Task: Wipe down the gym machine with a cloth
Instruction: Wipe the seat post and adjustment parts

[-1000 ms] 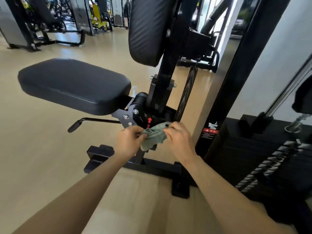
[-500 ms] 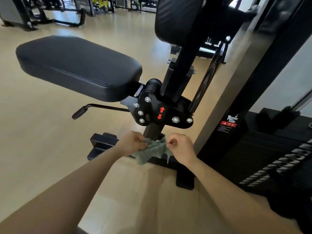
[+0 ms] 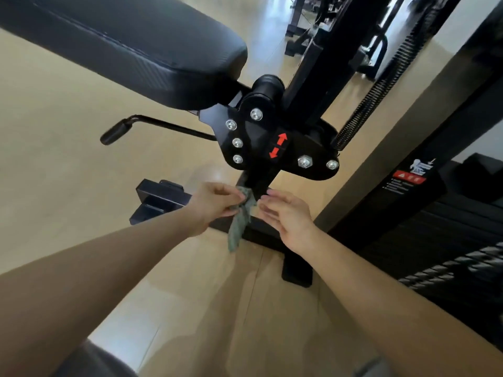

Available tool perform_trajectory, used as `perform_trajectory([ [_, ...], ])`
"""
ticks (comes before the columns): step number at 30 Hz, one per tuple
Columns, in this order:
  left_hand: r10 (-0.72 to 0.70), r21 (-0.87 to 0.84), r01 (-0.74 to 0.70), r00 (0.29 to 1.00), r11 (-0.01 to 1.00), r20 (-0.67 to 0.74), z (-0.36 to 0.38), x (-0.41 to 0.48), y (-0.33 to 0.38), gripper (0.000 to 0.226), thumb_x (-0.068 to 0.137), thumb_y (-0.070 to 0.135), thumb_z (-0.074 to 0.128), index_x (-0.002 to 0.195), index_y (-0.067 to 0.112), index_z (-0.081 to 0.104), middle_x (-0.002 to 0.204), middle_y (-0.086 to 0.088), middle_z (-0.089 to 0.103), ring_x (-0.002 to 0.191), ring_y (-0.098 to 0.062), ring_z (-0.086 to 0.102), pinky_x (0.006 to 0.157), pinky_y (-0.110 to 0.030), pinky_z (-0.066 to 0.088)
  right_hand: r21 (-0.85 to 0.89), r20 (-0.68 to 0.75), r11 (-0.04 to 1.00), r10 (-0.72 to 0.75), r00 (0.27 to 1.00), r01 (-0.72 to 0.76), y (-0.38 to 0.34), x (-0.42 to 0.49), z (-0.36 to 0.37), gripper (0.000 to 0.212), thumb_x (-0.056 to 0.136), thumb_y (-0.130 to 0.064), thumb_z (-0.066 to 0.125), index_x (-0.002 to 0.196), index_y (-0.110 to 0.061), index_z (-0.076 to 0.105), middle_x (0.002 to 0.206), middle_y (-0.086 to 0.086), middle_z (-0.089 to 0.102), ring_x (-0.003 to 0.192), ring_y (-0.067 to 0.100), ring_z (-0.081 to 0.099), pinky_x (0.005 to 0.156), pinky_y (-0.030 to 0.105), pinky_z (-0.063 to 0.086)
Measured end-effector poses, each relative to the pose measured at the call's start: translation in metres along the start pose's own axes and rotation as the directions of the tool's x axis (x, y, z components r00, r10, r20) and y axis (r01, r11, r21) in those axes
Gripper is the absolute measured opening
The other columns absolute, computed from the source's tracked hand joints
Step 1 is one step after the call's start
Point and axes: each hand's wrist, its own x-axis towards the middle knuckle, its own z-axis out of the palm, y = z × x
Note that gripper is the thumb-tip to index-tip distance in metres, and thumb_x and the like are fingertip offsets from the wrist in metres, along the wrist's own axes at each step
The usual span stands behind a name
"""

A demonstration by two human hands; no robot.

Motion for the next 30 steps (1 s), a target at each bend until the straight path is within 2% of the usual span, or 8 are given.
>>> perform_trajectory([
  [3,-0.002,-0.140,-0.011,0.996,0.990,-0.092,-0.002,0.013,-0.005,0.009,0.094,0.010,0.071,0.095,0.004,0.065,0.103,-0.015,0.067,0.093,-0.024,0.070,0.075,-0.026,0.063,-0.063,-0.008,0.998,-0.015,1.000,0.014,0.011,0.008,0.004,0.035,0.092,0.003,0.067,0.125,-0.004,0.061,0.110,0.014,0.071,0.093,0.023,0.072,0.073,0.030,0.063],
  [7,-0.060,-0.221,0.077,0.995,0.972,0.083,0.001,0.019,-0.010,0.023,0.099,0.017,0.064,0.115,0.002,0.061,0.120,-0.022,0.068,0.112,-0.032,0.069,0.094,-0.038,0.059,-0.103,0.089,0.994,0.055,0.995,-0.046,0.029,0.012,0.016,0.030,0.091,-0.003,0.070,0.121,-0.010,0.065,0.115,0.013,0.073,0.099,0.027,0.072,0.078,0.036,0.063],
  [10,0.001,-0.226,-0.017,0.997,0.974,-0.074,0.006,0.025,-0.010,0.007,0.098,0.010,0.064,0.095,0.004,0.062,0.108,-0.020,0.067,0.096,-0.027,0.072,0.082,-0.031,0.062,-0.048,-0.121,0.996,-0.078,0.990,0.072,0.030,0.019,0.017,0.013,0.091,-0.001,0.070,0.103,-0.004,0.067,0.110,0.016,0.072,0.088,0.024,0.074,0.069,0.028,0.061],
  [12,0.029,-0.251,-0.079,0.980,0.965,-0.198,0.008,0.032,-0.008,0.010,0.096,0.005,0.066,0.087,0.004,0.064,0.104,-0.018,0.066,0.088,-0.024,0.072,0.081,-0.030,0.062,-0.011,-0.250,0.980,-0.194,0.949,0.197,0.019,0.023,0.015,0.009,0.089,0.004,0.070,0.090,-0.004,0.065,0.102,0.014,0.070,0.084,0.022,0.074,0.068,0.025,0.060],
  [16,0.073,-0.305,-0.140,0.972,0.942,-0.222,0.016,0.039,-0.002,0.006,0.090,0.001,0.073,0.085,0.004,0.069,0.096,-0.014,0.073,0.088,-0.024,0.075,0.084,-0.030,0.061,0.033,-0.265,0.946,-0.302,0.916,0.321,0.005,0.026,0.015,0.017,0.087,0.012,0.067,0.084,-0.004,0.062,0.091,0.010,0.066,0.090,0.023,0.072,0.074,0.026,0.061],
  [22,0.055,-0.167,-0.093,0.974,0.982,-0.222,0.010,0.050,-0.022,0.012,0.084,0.001,0.078,0.081,0.003,0.067,0.089,-0.013,0.073,0.085,-0.024,0.075,0.082,-0.031,0.062,-0.077,-0.246,0.978,-0.206,0.947,0.193,0.028,0.044,0.005,0.017,0.086,0.013,0.068,0.083,-0.004,0.064,0.093,0.012,0.067,0.093,0.025,0.071,0.073,0.023,0.059],
  [26,-0.026,-0.012,0.023,0.959,1.000,-0.283,0.003,0.064,-0.049,0.014,0.081,0.001,0.082,0.083,0.002,0.068,0.092,-0.016,0.075,0.083,-0.024,0.077,0.082,-0.035,0.063,-0.029,-0.292,0.997,-0.075,0.953,0.070,0.057,0.053,0.002,0.016,0.087,0.011,0.069,0.083,-0.004,0.064,0.095,0.013,0.069,0.088,0.021,0.072,0.077,0.028,0.060],
  [30,-0.057,0.113,0.104,0.932,0.988,-0.358,-0.002,0.074,-0.069,0.014,0.080,0.004,0.084,0.078,0.008,0.071,0.086,-0.012,0.076,0.074,-0.019,0.076,0.079,-0.032,0.063,0.033,-0.320,0.997,0.077,0.944,-0.070,0.079,0.068,0.004,0.015,0.088,0.009,0.069,0.085,-0.005,0.064,0.103,0.015,0.069,0.090,0.024,0.072,0.069,0.024,0.058],
])
